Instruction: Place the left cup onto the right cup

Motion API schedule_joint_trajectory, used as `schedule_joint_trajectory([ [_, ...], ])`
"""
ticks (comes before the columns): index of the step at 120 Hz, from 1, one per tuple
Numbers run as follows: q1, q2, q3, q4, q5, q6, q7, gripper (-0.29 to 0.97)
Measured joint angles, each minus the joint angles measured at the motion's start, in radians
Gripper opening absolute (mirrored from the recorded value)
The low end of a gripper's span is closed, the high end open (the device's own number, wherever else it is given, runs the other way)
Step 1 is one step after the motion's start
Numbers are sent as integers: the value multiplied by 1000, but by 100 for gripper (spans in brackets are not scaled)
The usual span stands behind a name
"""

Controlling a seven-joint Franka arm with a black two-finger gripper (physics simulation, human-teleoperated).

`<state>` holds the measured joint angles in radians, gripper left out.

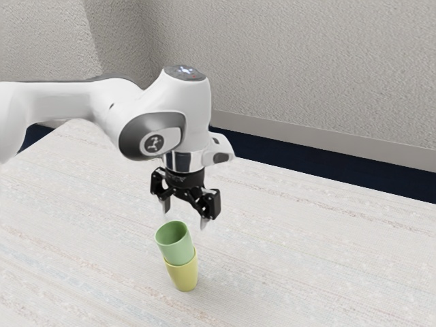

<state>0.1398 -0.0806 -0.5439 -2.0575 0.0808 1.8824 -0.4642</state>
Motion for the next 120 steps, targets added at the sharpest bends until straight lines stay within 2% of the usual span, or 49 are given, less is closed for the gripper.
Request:
schedule_joint_trajectory([
  [41,-258,4,302,90,2,-99,14,68],
  [61,-310,12,382,146,3,-136,48,68],
  [120,-390,22,522,245,-6,-180,210,68],
])
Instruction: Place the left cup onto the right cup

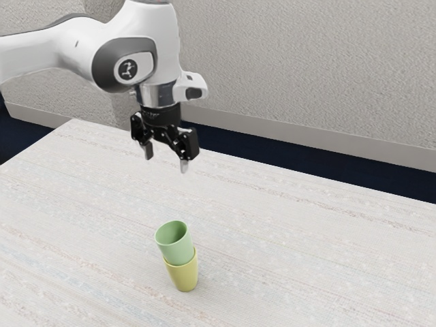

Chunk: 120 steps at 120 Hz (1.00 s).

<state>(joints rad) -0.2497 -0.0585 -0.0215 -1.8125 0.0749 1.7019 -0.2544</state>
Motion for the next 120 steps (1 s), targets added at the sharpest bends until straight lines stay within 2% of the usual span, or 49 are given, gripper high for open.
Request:
schedule_joint_trajectory([
  [56,-47,16,96,89,5,-70,96,68],
  [120,-30,15,101,125,7,-112,143,68],
])
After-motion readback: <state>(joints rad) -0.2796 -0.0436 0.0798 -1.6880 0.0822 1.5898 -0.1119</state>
